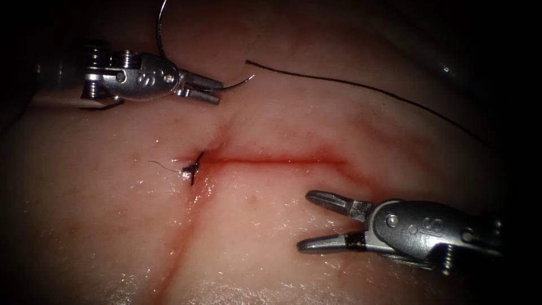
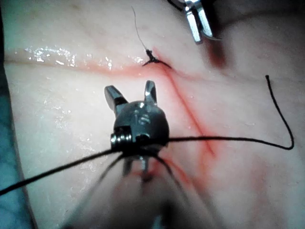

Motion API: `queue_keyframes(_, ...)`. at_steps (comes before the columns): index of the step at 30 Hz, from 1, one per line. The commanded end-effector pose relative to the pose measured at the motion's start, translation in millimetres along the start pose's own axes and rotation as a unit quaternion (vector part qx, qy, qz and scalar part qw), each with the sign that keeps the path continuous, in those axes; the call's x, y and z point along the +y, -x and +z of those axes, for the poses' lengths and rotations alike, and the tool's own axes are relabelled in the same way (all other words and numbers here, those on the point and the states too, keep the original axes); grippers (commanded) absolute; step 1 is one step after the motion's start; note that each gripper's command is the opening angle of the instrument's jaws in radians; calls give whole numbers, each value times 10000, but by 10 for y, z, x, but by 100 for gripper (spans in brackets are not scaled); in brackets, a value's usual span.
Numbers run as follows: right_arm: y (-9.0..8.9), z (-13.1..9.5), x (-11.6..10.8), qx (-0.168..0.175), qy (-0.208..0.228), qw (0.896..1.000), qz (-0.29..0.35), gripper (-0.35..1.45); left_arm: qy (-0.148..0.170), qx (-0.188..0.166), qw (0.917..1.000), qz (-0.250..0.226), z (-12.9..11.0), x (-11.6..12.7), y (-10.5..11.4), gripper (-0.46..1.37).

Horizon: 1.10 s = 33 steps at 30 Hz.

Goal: Wound Closure
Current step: Hand over the needle to the right tool

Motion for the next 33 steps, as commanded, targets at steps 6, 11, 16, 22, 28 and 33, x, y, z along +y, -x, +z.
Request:
queue_keyframes(6, -6, -2, 6, -6, -17, 9998, 188, 61, 154, 325, 9965, 755, -9, 18, -10, -35)
queue_keyframes(11, -9, -5, 10, 15, -18, 9990, 440, 55, 253, 558, 9927, 1034, -19, 35, -19, -35)
queue_keyframes(16, -12, -9, 17, 225, 34, 9965, 804, 50, 294, 702, 9864, 1459, -26, 47, -30, -35)
queue_keyframes(22, -17, -12, 27, 285, 43, 9961, 831, 53, 351, 798, 9838, 1566, -32, 67, -41, -35)
queue_keyframes(28, -21, -8, 41, 280, 40, 9959, 857, 60, 351, 783, 9832, 1613, -26, 85, -55, -35)
queue_keyframes(33, -23, -6, 50, 293, 50, 9928, 1164, 58, 366, 822, 9774, 1915, -17, 100, -68, -35)
